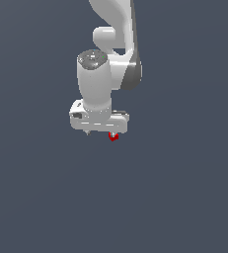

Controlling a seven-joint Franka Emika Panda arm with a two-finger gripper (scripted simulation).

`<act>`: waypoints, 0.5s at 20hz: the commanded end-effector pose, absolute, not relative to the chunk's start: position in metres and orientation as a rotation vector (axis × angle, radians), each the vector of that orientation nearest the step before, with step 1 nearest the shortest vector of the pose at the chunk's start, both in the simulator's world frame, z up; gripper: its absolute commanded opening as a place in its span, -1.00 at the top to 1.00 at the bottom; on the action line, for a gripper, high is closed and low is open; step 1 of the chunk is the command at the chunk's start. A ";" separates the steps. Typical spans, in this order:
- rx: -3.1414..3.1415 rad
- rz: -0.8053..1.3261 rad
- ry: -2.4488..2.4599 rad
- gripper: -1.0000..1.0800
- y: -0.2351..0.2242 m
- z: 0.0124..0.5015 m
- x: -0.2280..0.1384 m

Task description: Pick up the red cube and move it to a goal position.

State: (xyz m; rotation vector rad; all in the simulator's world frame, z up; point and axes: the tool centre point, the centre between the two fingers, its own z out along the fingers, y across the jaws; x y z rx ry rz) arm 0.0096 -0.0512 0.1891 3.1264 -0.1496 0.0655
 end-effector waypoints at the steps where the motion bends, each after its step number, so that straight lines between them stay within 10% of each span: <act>1: 3.126 0.065 -0.150 -0.92 -0.051 0.189 0.010; 10: 3.132 0.058 -0.036 -0.92 -0.041 0.168 -0.002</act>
